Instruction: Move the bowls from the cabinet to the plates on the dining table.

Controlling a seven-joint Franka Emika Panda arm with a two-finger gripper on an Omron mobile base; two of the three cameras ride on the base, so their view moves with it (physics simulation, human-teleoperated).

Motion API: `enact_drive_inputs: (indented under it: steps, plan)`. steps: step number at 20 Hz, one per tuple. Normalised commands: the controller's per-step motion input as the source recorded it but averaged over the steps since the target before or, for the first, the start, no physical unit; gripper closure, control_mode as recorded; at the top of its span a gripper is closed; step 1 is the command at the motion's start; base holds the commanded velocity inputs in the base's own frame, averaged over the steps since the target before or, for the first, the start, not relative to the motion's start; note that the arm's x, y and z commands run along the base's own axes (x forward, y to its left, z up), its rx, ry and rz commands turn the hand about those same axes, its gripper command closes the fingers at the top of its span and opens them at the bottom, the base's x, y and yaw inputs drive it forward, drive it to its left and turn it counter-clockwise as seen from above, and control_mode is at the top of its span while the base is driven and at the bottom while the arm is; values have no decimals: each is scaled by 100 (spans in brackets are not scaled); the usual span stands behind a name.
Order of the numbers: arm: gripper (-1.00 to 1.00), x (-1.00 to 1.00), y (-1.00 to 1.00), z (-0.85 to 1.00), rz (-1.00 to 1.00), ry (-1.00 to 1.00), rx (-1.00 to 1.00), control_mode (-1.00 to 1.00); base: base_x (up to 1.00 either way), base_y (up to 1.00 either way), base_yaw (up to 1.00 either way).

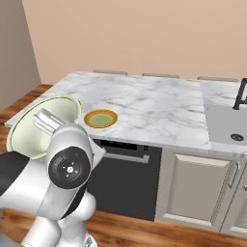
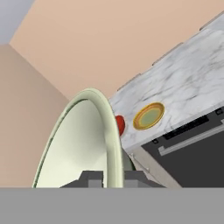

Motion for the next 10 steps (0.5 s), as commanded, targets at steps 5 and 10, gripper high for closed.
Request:
enact_drive_inputs:
  steps: [5,10]
  plan:
    - [100,0,0,0,0,0,0,100,1,0,0]
    - [100,0,0,0,0,0,0,100,23,-18,0]
